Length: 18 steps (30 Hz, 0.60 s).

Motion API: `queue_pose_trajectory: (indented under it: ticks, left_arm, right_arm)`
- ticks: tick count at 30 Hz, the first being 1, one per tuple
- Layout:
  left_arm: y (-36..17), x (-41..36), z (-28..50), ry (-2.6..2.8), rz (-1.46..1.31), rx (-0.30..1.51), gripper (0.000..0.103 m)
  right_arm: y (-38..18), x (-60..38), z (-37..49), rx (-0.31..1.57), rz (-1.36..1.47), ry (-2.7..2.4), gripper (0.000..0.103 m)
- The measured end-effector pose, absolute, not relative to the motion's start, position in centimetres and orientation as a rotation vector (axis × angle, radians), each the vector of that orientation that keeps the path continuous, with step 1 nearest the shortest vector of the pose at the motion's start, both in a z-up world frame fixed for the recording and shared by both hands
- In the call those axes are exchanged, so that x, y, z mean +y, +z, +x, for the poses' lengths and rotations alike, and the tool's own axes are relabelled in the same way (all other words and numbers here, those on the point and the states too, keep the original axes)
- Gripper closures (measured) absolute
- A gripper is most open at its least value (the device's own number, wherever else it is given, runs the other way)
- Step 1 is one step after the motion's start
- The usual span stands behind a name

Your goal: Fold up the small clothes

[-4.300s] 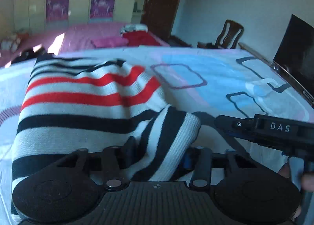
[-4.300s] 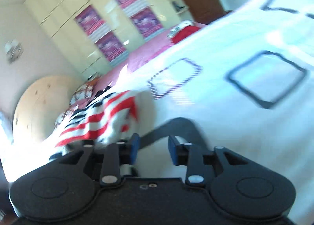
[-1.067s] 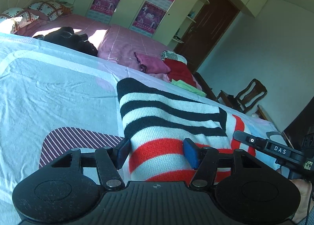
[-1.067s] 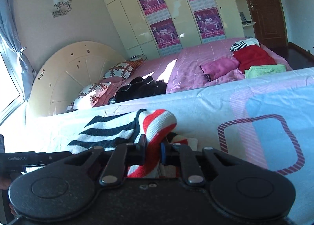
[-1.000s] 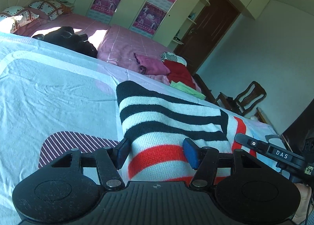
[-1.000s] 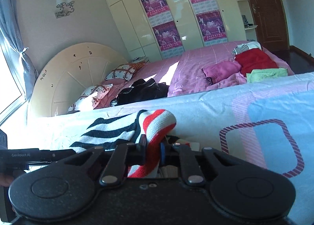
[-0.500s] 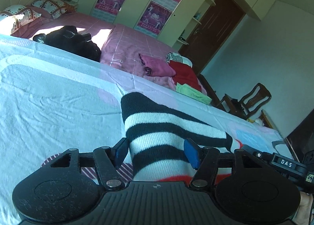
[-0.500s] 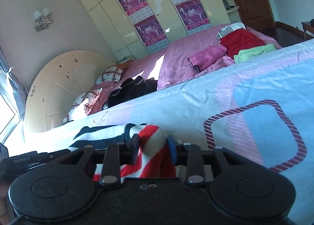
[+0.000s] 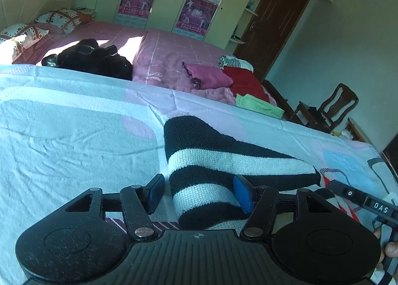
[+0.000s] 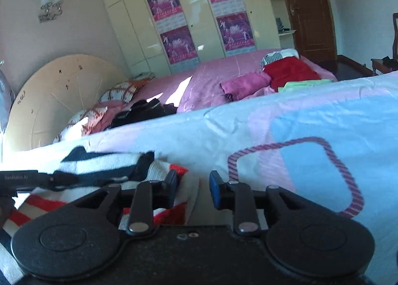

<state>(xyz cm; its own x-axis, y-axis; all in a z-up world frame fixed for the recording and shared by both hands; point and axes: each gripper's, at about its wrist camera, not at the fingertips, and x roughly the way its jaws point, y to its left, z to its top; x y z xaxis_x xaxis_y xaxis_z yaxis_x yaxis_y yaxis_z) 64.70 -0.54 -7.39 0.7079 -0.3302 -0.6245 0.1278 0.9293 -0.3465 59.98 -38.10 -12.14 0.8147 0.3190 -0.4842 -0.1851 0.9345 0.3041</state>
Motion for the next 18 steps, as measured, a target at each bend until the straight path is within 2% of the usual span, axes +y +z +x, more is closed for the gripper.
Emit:
queue_pose_trajectory:
  ticks: [2,8,11,13,14,16,17,18]
  left_arm:
    - [-6.4,-0.2,64.5,-0.258,-0.283,0.705,0.042]
    - [-6.5,0.1,64.8,-0.233,-0.319,0.711,0.042]
    - [-7.3,-0.7,64.7,-0.219,-0.252,0.736,0.042]
    - [-7.9,-0.8,64.8,-0.219,-0.252,0.744,0.042]
    - [-7.9,-0.7,64.9,-0.215,-0.259,0.746,0.039]
    - [-7.4,-0.4,64.7,-0.202,-0.276,0.76,0.039]
    - [-6.8,-0.3,64.1,-0.202,-0.271,0.749,0.039]
    - [-6.4,-0.1,63.6,-0.207,-0.264,0.736,0.039]
  right_arm:
    - [-10.8,-39.1,59.3,0.502,0.287,0.272,0.08]
    - [-9.5,-40.2,60.2,0.517,0.392,0.328,0.08]
    - [-9.8,-39.3,60.4,0.529,0.368,0.397,0.09]
    - [-11.6,-37.1,61.9,0.677,0.245,0.359,0.09]
    - [-12.6,-36.7,62.4,0.721,0.216,0.36,0.096]
    - [-12.0,-37.4,61.7,0.678,0.257,0.341,0.098]
    - [-11.4,-38.2,60.9,0.634,0.292,0.327,0.091]
    - [-10.8,-39.1,60.0,0.594,0.326,0.317,0.09]
